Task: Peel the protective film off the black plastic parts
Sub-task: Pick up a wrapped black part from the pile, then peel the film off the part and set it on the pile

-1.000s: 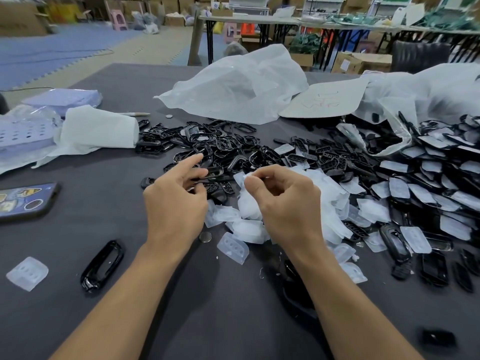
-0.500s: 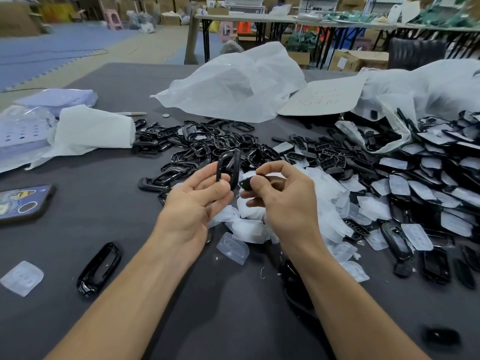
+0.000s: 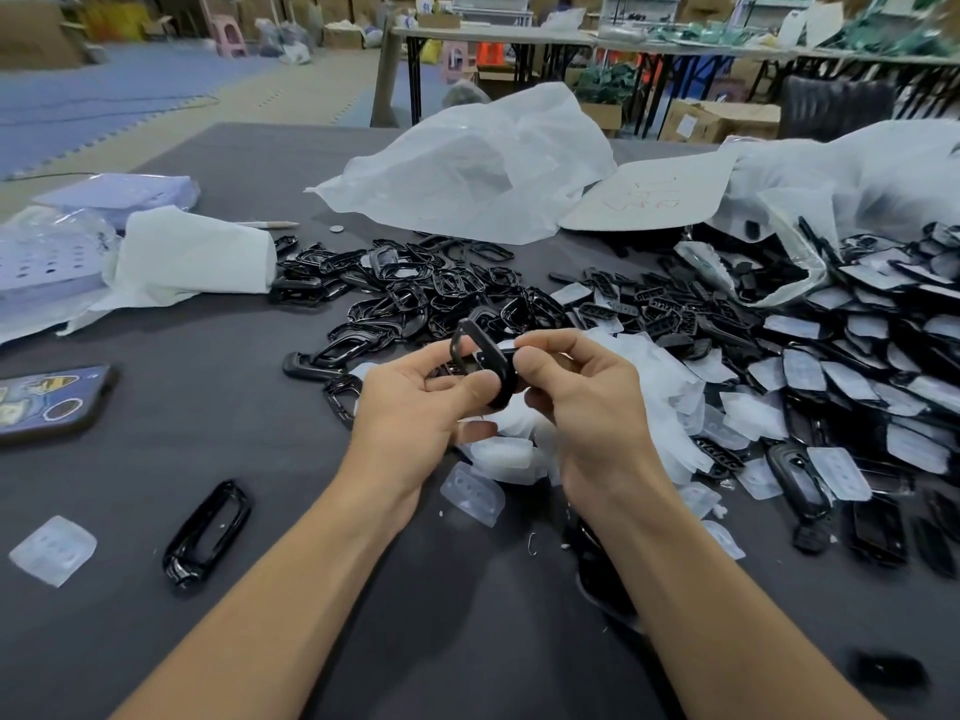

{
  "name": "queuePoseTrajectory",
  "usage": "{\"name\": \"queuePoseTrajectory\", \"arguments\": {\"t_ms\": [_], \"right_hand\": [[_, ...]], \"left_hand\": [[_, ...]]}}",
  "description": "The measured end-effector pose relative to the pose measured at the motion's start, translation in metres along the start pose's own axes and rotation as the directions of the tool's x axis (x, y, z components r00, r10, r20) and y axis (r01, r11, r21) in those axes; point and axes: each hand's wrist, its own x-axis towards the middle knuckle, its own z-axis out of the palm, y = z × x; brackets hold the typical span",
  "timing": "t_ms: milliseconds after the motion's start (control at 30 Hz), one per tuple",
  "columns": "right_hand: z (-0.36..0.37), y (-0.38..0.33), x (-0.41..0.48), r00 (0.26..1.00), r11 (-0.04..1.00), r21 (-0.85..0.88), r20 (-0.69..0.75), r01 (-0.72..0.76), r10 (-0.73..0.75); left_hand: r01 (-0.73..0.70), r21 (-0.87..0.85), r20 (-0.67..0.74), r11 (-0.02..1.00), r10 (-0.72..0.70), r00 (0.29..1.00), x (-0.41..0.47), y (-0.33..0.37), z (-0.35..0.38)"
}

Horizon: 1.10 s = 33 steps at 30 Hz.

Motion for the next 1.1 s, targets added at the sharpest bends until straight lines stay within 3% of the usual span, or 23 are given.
{"name": "queuePoseTrajectory", "arguments": {"t_ms": [133, 300, 400, 500, 567, 633, 733, 833, 933, 1100], "right_hand": [[-0.001, -0.004, -0.003, 0.995, 0.999, 0.044, 0.102, -0.023, 0.019], [0.001, -0.003, -0.008, 0.944, 0.985, 0.163, 0.33, -0.051, -0.006], [0.0, 0.0, -0.004, 0.949, 0.99, 0.142, 0.312, 0.005, -0.05], [-0.003, 0.002, -0.001, 0.944, 0.961, -0.064, 0.214, 0.268, -0.249], [-0.007, 0.003, 0.001, 0.914, 0.894, -0.215, 0.196, 0.392, -0.354], [-0.01, 0.003, 0.002, 0.891, 0.817, -0.356, 0.184, 0.453, -0.414], [-0.009, 0.005, -0.003, 0.872, 0.708, -0.513, 0.232, 0.486, -0.431], [-0.006, 0.007, -0.004, 0.913, 0.794, -0.452, 0.194, 0.407, -0.358], [-0.01, 0.002, 0.0, 0.949, 0.882, -0.35, 0.106, 0.314, -0.295], [-0.01, 0.0, 0.003, 0.964, 0.904, -0.346, 0.177, 0.25, -0.199]], "left_hand": [[0.021, -0.081, 0.054, 0.997, -0.016, 0.998, -0.002, 0.001, 0.0], [-0.097, -0.026, 0.0, 0.995, 0.097, 0.995, -0.002, -0.003, 0.001], [-0.101, 0.002, -0.015, 0.995, 0.101, 0.995, -0.002, -0.002, 0.002], [-0.024, -0.056, -0.013, 0.998, 0.023, 1.0, 0.001, 0.0, -0.001], [0.068, -0.171, 0.079, 0.983, -0.055, 0.995, 0.005, 0.004, -0.008], [0.107, -0.219, 0.16, 0.97, -0.072, 0.984, 0.005, 0.008, -0.012], [0.049, -0.132, 0.071, 0.99, -0.04, 0.997, 0.004, 0.009, -0.012], [-0.036, -0.067, -0.019, 0.997, 0.035, 0.999, 0.003, 0.009, -0.01], [-0.089, -0.021, -0.024, 0.996, 0.088, 0.996, 0.002, 0.009, -0.009], [-0.114, 0.09, 0.011, 0.989, 0.114, 0.993, -0.001, 0.007, -0.006]]}}
